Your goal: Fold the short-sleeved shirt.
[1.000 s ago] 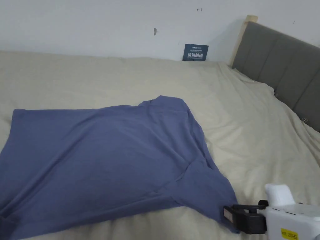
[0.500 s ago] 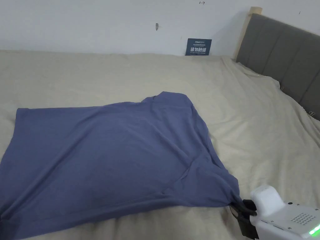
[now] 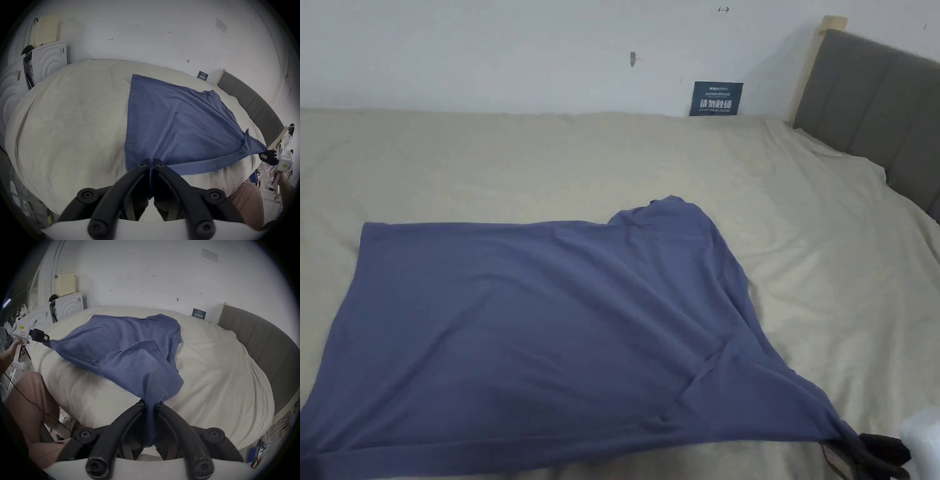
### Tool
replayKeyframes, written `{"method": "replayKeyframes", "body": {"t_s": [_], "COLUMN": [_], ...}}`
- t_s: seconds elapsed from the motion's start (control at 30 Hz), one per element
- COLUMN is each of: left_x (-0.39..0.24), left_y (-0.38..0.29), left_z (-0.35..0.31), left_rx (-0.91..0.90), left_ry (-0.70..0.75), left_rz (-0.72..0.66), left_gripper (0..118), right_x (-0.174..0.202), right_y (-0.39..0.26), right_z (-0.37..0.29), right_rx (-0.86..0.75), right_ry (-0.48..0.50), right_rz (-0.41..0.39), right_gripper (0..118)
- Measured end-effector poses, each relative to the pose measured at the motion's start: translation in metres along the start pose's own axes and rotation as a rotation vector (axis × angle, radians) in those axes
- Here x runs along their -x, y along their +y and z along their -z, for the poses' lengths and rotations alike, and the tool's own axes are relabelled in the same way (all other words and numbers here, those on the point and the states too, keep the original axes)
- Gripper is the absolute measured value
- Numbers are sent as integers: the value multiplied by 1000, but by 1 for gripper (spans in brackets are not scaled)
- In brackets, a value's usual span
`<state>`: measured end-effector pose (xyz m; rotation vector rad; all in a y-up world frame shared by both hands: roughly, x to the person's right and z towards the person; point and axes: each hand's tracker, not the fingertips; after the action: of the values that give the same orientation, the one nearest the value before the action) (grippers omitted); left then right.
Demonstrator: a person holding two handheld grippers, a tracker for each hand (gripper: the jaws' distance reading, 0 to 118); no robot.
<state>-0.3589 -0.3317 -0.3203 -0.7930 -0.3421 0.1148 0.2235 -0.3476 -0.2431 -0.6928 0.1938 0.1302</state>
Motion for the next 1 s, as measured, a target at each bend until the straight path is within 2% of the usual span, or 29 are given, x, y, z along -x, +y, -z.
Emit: {"method": "replayKeyframes", "body": {"t_s": [0.07, 0.27, 0.4, 0.5, 0.67, 0.77, 0.87, 0.9, 0.93, 0.97, 1.0], "left_x": [2, 11, 28, 41, 56, 67, 81, 85, 89, 90, 91], "left_y": [3, 45, 91, 124, 166, 180, 184, 184, 184, 182, 181], "left_z": [-7, -15, 13, 47, 113, 145, 168, 172, 175, 177, 178], "left_rx": [8, 43, 115, 137, 207, 231, 230, 221, 211, 207, 198], "left_ry": [-27, -10, -46, -57, -11, 17, 42, 39, 30, 39, 60], "left_rz": [-23, -7, -62, -99, -107, -106, -135, -142, -145, -141, -124], "left_gripper": [3, 3, 3, 3, 3, 3, 4, 4, 11, 35, 83], "right_x": [-1, -12, -31, -47, -60, -62, -66, -69, -70, -72, -76], "right_y": [7, 70, 139, 183, 238, 249, 246, 242, 237, 234, 230], "right_z": [-8, 0, 39, 86, 183, 229, 259, 264, 265, 265, 260], "right_rx": [15, 122, 236, 301, 411, 493, 522, 493, 445, 402, 338], "right_ry": [36, 51, 110, 125, 69, 13, -57, -80, -119, -140, -155], "right_rz": [49, 127, 192, 204, 289, 290, 289, 306, 327, 345, 387], "right_gripper": [5, 5, 5, 5, 5, 6, 23, 23, 46, 73, 96]}}
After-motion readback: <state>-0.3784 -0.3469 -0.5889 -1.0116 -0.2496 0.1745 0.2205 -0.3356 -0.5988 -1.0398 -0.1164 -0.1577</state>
